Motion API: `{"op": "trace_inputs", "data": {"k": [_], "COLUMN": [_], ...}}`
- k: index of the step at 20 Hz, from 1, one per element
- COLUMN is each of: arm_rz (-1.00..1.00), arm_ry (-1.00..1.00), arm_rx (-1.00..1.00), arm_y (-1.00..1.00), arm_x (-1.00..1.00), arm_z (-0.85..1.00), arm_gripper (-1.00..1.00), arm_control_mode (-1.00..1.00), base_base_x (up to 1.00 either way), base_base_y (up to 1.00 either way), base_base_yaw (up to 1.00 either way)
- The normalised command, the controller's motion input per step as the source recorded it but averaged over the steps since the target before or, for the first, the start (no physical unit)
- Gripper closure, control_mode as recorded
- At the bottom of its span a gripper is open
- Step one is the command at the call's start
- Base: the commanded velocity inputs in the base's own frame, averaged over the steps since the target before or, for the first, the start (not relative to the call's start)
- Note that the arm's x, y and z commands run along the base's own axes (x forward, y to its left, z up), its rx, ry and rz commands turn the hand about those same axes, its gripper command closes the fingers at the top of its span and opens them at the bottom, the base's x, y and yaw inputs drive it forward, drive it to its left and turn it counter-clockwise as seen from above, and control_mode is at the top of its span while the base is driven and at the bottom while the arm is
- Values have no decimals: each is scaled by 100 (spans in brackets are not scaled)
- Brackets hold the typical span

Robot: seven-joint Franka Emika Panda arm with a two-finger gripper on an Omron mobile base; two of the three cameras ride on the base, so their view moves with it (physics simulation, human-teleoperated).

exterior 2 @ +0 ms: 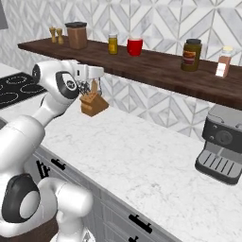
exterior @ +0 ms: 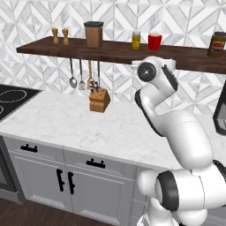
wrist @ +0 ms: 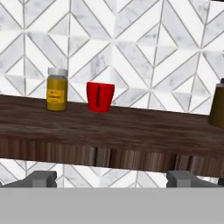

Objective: Gather all objects into one cabinet and sort the glasses and bowls to opposite sides.

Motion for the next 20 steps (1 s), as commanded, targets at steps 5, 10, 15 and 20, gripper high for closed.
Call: {"op": "trace_inputs", "data": {"k": [5,10,15,20], "arm_rz": [-5,0,0,0], "arm_ry": [2,0,0,0], "arm_rx": [4,0,0,0], "arm_y": [0,0,0,0], "arm_x": [0,0,0,0], "arm_z": [0,0,0,0], "arm_gripper": [-100,-100,-100,-100], "arm_control_mode": [100,100,100,100], "base_base_x": [-3,-5,39,92], "base_base_y": [0,-9,-37,-36], "base_base_yaw": [0,0,-3,-8]}}
